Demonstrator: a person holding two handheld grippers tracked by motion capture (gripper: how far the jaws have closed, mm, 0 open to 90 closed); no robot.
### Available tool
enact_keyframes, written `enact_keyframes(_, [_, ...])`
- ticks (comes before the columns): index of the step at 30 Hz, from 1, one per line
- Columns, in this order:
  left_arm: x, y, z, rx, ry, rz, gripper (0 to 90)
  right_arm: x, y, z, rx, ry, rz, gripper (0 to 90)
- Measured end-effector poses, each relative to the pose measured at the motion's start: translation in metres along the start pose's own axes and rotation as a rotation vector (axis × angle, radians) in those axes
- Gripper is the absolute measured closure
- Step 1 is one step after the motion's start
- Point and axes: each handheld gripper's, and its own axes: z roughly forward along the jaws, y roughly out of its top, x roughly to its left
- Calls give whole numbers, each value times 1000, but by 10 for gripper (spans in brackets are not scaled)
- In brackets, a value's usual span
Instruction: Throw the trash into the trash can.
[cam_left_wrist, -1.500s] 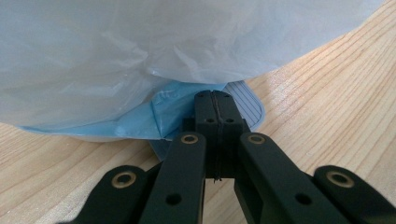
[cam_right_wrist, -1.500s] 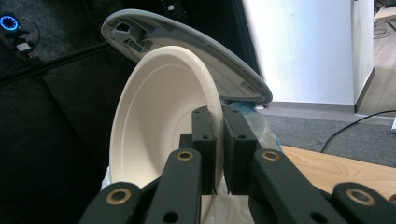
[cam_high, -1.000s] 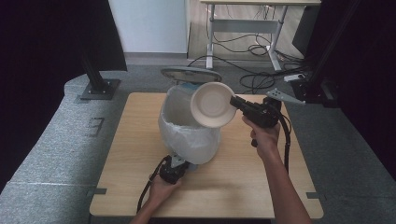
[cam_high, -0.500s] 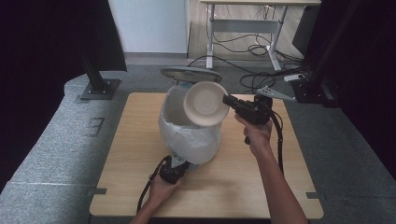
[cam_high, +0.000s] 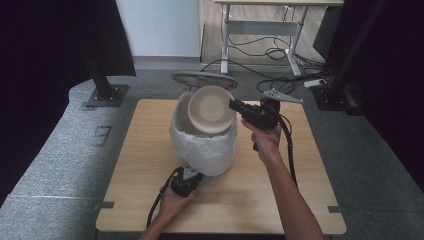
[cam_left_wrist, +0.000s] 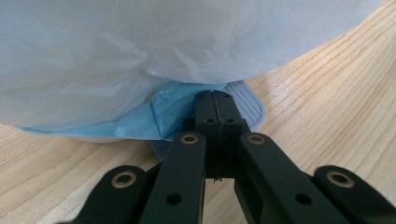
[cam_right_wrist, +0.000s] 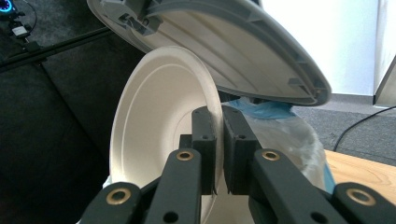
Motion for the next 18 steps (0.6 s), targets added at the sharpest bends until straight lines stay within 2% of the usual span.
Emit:
enact_keyframes(14, [0, 0, 0, 0, -1, 0, 900, 3, -1, 16, 16, -10, -24, 835])
enact_keyframes(15, [0, 0, 0, 0, -1, 1, 900, 3, -1, 17, 22, -16, -30, 815])
enact_keyframes(16, [0, 0, 0, 0, -1, 1, 900, 2, -2, 18, 30, -14, -34, 722])
enact_keyframes(17, [0, 0, 0, 0, -1, 1, 900, 2, -3, 19, 35, -47, -40, 562])
enact_keyframes(18, [0, 0, 0, 1, 0, 2, 900, 2, -4, 19, 37, -61, -55, 543])
